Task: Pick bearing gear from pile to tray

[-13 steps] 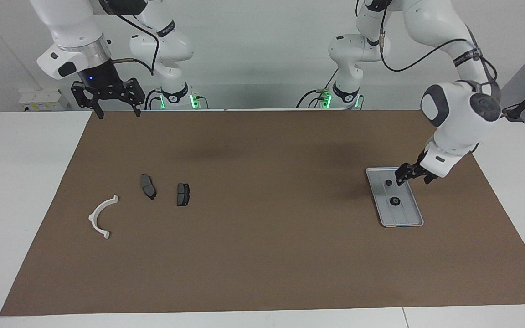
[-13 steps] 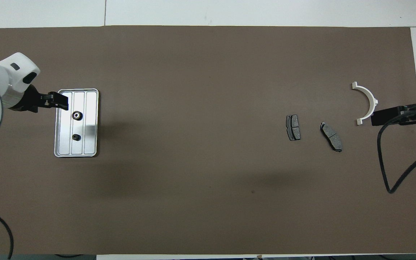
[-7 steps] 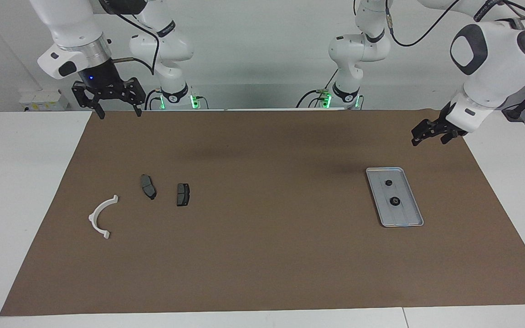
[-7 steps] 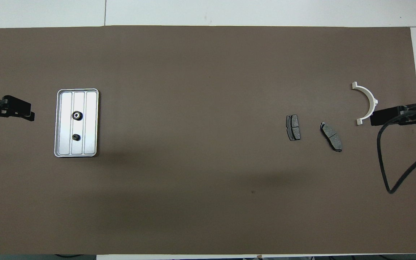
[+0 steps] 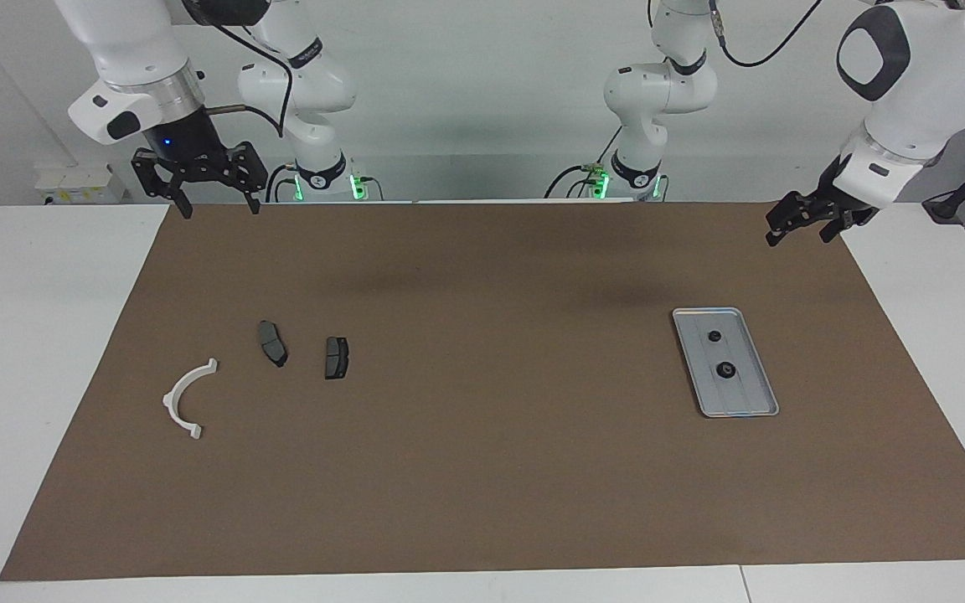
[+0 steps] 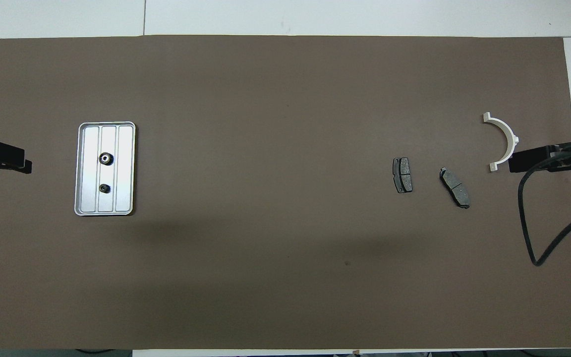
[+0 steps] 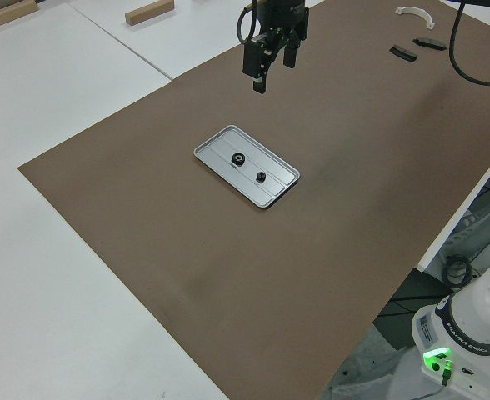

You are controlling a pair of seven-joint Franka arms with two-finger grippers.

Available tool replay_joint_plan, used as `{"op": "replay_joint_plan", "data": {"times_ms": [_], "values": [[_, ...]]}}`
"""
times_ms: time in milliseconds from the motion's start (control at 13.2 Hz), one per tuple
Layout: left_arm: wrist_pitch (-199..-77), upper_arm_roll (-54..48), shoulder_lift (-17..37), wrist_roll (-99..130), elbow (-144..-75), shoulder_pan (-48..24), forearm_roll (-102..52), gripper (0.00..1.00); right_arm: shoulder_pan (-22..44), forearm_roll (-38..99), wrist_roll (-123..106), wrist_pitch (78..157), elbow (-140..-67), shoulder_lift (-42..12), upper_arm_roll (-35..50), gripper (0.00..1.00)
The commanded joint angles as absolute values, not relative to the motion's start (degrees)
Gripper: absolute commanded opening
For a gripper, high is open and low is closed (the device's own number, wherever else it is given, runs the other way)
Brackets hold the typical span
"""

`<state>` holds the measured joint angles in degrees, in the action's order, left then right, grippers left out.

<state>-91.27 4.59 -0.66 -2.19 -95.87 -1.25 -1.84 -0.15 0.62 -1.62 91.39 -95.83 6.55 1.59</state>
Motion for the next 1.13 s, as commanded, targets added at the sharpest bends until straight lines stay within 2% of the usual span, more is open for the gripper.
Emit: {"op": "replay_joint_plan", "data": {"times_ms": [0,1057], "values": [[-96.2,4.2,-2.1,-2.8,-98.3,-0.8,-2.1,1.0,-0.1,1.9,-1.1,91.4,-95.7,6.9,1.2,1.0],[-90.6,0.5,-2.5,-2.7,-95.4,-0.7,0.1,1.0,-0.4,1.9,-1.1,91.4,-95.7,6.9,1.3,1.0]]}}
